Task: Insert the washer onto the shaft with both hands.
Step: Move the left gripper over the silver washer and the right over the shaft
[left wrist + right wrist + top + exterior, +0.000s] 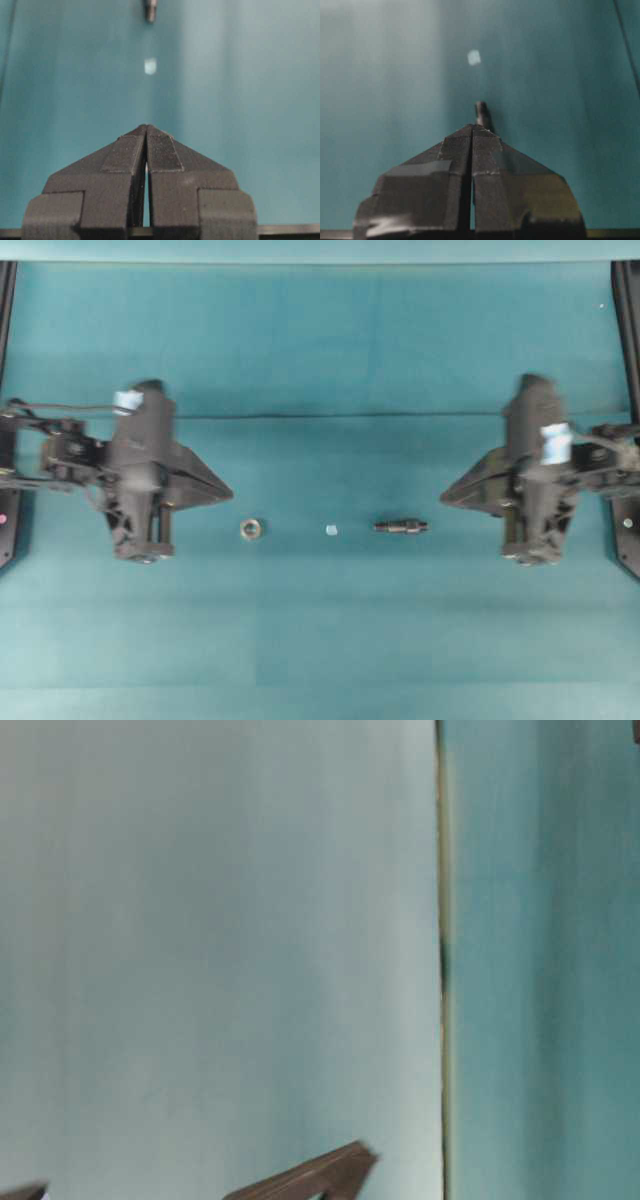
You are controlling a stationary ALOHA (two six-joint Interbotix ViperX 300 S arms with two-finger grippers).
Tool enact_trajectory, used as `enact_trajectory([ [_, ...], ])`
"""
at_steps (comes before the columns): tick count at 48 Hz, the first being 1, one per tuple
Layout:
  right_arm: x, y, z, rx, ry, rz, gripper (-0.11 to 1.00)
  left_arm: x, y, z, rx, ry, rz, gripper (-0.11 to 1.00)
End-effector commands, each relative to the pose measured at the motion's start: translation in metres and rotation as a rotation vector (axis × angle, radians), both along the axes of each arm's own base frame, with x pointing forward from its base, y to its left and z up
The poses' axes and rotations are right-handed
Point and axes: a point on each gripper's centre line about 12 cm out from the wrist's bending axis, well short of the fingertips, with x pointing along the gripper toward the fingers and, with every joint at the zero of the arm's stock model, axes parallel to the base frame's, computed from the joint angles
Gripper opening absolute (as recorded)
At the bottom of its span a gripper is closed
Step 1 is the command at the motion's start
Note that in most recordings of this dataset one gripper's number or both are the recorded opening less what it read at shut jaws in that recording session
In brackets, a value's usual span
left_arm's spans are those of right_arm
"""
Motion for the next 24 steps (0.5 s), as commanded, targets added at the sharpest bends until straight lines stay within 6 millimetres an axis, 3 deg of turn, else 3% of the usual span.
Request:
enact_trajectory([
  [1,0.009,-0.001,0.003,-0.010,0.029,0.001,-0.10,0.009,-0.001,0.001,0.003,0.026,-0.004,0.03],
  [24,0.028,-0.001,-0.038,-0.009,0.256,0.007,-0.10,0.023,-0.001,-0.042,0.005,0.181,-0.006,0.03],
])
